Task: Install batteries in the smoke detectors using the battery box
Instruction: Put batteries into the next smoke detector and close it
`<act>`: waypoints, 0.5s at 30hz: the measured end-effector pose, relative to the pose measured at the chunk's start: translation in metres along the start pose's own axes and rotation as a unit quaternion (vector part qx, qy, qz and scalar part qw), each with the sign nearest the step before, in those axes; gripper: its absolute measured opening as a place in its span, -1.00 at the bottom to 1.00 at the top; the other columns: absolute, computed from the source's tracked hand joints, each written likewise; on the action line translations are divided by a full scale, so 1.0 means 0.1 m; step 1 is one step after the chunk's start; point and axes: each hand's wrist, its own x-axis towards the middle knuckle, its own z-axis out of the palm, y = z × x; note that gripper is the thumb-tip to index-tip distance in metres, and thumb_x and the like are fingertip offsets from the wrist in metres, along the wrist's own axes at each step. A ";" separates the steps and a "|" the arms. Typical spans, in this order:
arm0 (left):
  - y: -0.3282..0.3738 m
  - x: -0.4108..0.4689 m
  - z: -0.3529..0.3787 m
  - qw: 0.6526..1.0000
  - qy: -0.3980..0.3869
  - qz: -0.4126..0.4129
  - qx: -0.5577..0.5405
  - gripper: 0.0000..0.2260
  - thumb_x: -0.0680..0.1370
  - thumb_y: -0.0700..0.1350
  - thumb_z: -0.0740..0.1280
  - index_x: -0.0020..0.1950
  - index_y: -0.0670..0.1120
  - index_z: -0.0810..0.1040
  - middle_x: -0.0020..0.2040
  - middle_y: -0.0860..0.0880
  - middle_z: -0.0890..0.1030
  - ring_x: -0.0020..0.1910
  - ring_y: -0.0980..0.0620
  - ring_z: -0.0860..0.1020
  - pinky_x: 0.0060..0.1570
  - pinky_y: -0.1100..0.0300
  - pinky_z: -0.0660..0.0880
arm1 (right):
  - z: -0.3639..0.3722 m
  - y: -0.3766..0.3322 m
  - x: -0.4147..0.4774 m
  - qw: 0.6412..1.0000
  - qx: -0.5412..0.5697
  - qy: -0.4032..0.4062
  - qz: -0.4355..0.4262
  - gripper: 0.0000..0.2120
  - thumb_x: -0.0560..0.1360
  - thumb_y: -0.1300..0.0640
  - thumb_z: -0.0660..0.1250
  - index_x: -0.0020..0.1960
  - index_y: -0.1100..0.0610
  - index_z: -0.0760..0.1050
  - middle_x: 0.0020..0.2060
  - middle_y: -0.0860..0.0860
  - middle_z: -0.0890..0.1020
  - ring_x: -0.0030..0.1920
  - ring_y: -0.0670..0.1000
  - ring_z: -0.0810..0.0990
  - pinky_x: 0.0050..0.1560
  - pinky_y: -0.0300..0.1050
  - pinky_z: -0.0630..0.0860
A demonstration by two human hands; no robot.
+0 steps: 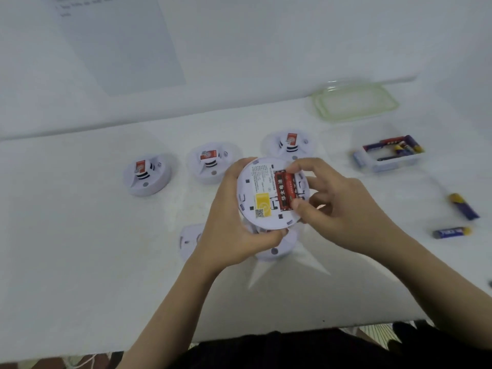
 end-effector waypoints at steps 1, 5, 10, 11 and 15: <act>0.00 0.02 0.06 1.000 -0.005 0.000 0.000 -0.21 0.22 -0.11 0.56 0.34 0.13 0.25 0.22 0.15 0.48 0.23 0.00 0.52 0.12 0.13 0.54 | -0.06 0.02 -0.02 1.000 -0.011 -0.002 0.005 -0.66 0.48 0.24 0.33 0.17 -0.03 0.34 -0.03 -0.03 0.66 -0.36 -0.07 0.64 -0.37 -0.25 0.55; 0.01 0.08 0.26 0.999 -0.027 -0.019 -0.032 -0.16 0.19 -0.03 0.60 0.37 0.04 0.25 0.25 -0.03 0.49 0.23 -0.04 0.54 0.12 0.12 0.55 | -0.27 0.06 -0.08 0.999 0.000 -0.003 0.033 -0.70 0.46 0.16 0.37 0.10 -0.05 0.36 -0.04 -0.02 0.67 -0.33 -0.11 0.66 -0.37 -0.24 0.58; 0.13 0.16 0.47 0.999 -0.033 -0.004 -0.018 -0.15 0.14 -0.11 0.64 0.32 0.06 0.28 0.15 0.16 0.50 0.16 0.13 0.55 0.04 0.37 0.49 | -0.43 0.12 -0.11 0.998 -0.043 0.008 0.035 -0.77 0.46 0.13 0.35 0.03 -0.03 0.34 -0.12 -0.01 0.67 -0.41 -0.16 0.63 -0.51 -0.33 0.46; 0.14 0.17 0.50 0.999 -0.032 -0.002 -0.017 -0.17 0.15 -0.16 0.63 0.31 0.06 0.30 0.14 0.18 0.51 0.14 0.13 0.56 0.03 0.36 0.49 | -0.46 0.14 -0.12 0.998 -0.044 0.009 0.037 -0.77 0.46 0.13 0.35 0.02 -0.02 0.33 -0.13 -0.01 0.67 -0.41 -0.17 0.63 -0.52 -0.34 0.44; 0.18 0.18 0.61 1.000 -0.023 0.007 -0.006 -0.19 0.18 -0.04 0.60 0.34 0.08 0.30 0.18 0.10 0.52 0.17 -0.01 0.56 0.09 0.13 0.55 | -0.55 0.19 -0.14 0.998 -0.053 0.004 0.037 -0.76 0.45 0.14 0.35 -0.03 -0.06 0.30 -0.19 -0.04 0.69 -0.40 -0.09 0.64 -0.51 -0.19 0.50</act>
